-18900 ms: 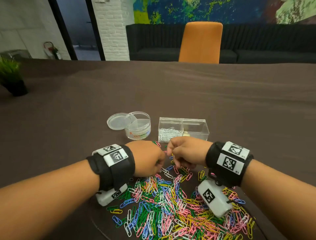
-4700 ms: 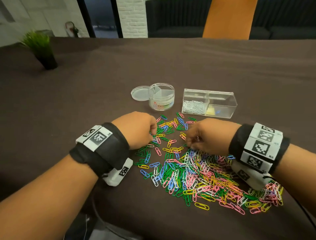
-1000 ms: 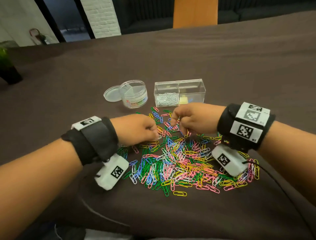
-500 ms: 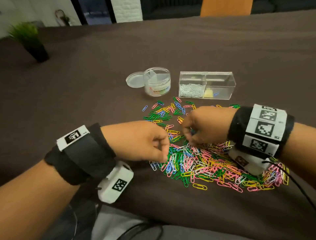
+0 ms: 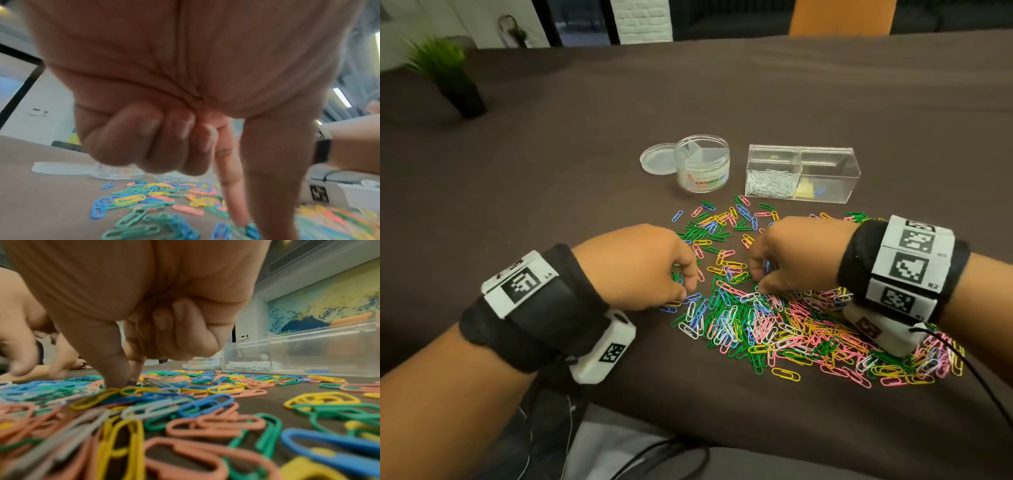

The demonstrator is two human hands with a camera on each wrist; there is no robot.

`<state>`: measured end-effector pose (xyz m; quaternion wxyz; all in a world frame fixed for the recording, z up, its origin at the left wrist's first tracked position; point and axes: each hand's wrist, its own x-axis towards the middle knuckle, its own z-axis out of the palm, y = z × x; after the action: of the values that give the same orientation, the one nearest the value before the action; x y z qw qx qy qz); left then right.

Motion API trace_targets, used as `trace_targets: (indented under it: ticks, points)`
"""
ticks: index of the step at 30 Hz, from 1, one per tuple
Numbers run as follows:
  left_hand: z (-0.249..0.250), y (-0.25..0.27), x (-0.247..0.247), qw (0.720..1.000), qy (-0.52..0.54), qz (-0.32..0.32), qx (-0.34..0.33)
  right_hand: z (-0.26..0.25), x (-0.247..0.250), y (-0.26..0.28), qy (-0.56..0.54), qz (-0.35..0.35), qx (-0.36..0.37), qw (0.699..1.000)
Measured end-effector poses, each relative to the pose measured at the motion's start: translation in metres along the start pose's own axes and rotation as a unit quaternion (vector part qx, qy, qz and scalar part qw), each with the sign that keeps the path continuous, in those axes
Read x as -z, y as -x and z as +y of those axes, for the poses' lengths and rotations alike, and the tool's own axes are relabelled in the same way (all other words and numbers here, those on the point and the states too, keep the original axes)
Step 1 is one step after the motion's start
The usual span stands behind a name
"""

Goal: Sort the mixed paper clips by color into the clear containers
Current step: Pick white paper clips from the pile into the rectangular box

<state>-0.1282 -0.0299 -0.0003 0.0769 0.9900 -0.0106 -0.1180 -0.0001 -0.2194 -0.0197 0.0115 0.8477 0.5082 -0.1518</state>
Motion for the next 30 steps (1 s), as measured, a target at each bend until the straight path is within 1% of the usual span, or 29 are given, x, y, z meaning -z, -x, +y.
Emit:
trace_targets:
  ticks: [3, 5, 6, 8, 9, 10, 12, 13, 14, 15, 19, 22, 23, 24, 25, 26, 27, 28, 29, 30]
  points:
    - [-0.002, 0.004, -0.007, 0.999, -0.007, -0.039, -0.038, 0.000, 0.000, 0.001, 0.002, 0.018, 0.018, 1.000]
    - [-0.003, 0.005, -0.012, 0.998, -0.016, -0.046, -0.047, 0.004, 0.002, 0.003, -0.021, 0.041, 0.020, 0.999]
    - [-0.004, 0.005, -0.013, 0.998, -0.019, -0.041, -0.046, 0.007, 0.004, 0.004, -0.050, 0.052, 0.020, 0.997]
    - [-0.006, 0.003, -0.013, 0.998, -0.019, -0.035, -0.045, 0.016, 0.006, 0.006, -0.152, 0.066, 0.019, 0.986]
    - [-0.007, 0.003, -0.013, 0.998, -0.017, -0.037, -0.045, 0.021, 0.007, 0.007, -0.219, 0.072, 0.016, 0.973]
    - [-0.007, 0.002, -0.013, 0.998, -0.016, -0.041, -0.044, 0.024, 0.008, 0.008, -0.292, 0.076, 0.007, 0.954]
    - [-0.009, 0.001, -0.012, 0.998, -0.011, -0.043, -0.042, 0.030, 0.010, 0.011, -0.431, 0.076, -0.017, 0.899]
    - [-0.010, 0.001, -0.012, 0.998, -0.003, -0.043, -0.041, 0.033, 0.011, 0.011, -0.483, 0.076, -0.031, 0.872]
    - [-0.012, 0.001, -0.012, 0.998, 0.009, -0.041, -0.044, 0.036, 0.012, 0.010, -0.516, 0.079, -0.043, 0.852]
    - [-0.014, 0.002, -0.011, 0.998, 0.024, -0.039, -0.047, 0.039, 0.014, 0.008, -0.530, 0.085, -0.052, 0.842]
    - [-0.020, 0.003, -0.006, 0.993, 0.110, -0.018, -0.049, 0.054, 0.029, -0.003, -0.521, 0.114, -0.083, 0.842]
    - [-0.026, 0.001, -0.005, 0.977, 0.207, 0.016, -0.041, 0.066, 0.045, -0.018, -0.531, 0.164, -0.107, 0.824]
    - [-0.028, -0.001, -0.004, 0.962, 0.272, 0.019, -0.032, 0.070, 0.052, -0.024, -0.523, 0.190, -0.115, 0.823]
    - [-0.028, -0.003, -0.003, 0.929, 0.369, 0.018, -0.017, 0.073, 0.060, -0.031, -0.506, 0.222, -0.127, 0.824]
    - [-0.028, -0.007, 0.000, 0.874, 0.485, 0.016, 0.008, 0.076, 0.067, -0.039, -0.486, 0.251, -0.135, 0.826]
    - [-0.027, -0.012, 0.005, 0.803, 0.594, 0.014, 0.041, 0.079, 0.073, -0.047, -0.468, 0.268, -0.140, 0.830]
    - [-0.026, -0.019, 0.009, 0.729, 0.681, 0.007, 0.075, 0.080, 0.077, -0.055, -0.454, 0.272, -0.138, 0.837]
    - [-0.024, -0.027, 0.015, 0.668, 0.737, -0.002, 0.101, 0.081, 0.079, -0.062, -0.437, 0.263, -0.134, 0.849]
    - [-0.023, -0.036, 0.022, 0.628, 0.769, -0.008, 0.118, 0.081, 0.078, -0.068, -0.408, 0.245, -0.133, 0.870]
    - [-0.021, -0.047, 0.028, 0.604, 0.786, -0.006, 0.129, 0.080, 0.078, -0.070, -0.360, 0.227, -0.136, 0.895]
